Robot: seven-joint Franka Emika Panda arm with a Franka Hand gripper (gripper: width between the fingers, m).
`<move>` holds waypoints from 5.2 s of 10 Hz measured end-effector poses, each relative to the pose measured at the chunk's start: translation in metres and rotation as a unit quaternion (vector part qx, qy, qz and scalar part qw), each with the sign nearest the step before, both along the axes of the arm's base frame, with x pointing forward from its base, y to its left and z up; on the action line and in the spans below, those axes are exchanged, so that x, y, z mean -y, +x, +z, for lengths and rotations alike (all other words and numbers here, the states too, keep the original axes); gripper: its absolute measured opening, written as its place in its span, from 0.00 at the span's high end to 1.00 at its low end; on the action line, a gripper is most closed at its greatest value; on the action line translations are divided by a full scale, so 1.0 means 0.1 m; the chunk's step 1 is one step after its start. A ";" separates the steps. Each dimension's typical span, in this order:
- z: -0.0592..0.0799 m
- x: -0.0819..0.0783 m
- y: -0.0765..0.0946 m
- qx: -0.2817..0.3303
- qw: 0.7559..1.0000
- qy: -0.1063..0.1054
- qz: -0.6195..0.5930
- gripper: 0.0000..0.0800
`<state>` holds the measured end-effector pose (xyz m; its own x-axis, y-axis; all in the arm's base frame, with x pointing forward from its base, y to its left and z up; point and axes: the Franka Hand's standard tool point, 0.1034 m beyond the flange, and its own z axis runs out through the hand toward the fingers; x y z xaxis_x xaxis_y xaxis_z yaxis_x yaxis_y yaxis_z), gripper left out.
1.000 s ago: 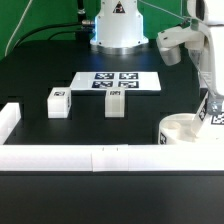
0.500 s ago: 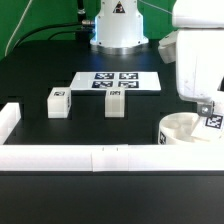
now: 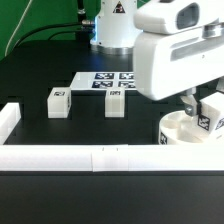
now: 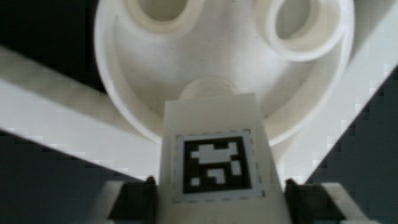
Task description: Assemble stool
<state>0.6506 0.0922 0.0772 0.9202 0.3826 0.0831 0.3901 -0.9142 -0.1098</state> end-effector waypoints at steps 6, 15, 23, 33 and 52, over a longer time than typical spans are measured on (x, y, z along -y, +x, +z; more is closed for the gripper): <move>0.01 0.01 -0.01 -0.024 0.972 0.008 -0.235 0.57; -0.02 -0.11 -0.13 -0.086 0.772 0.057 -0.627 0.57; -0.03 -0.30 -0.11 -0.148 0.518 0.119 -0.834 0.48; 0.35 -0.28 -0.18 -0.082 0.863 0.092 -0.490 0.19; -0.05 -0.11 -0.12 0.052 0.955 -0.041 0.290 0.19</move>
Offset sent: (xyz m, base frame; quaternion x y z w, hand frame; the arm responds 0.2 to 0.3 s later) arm 0.0000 0.0000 0.0000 0.0000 0.0000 0.1938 0.9810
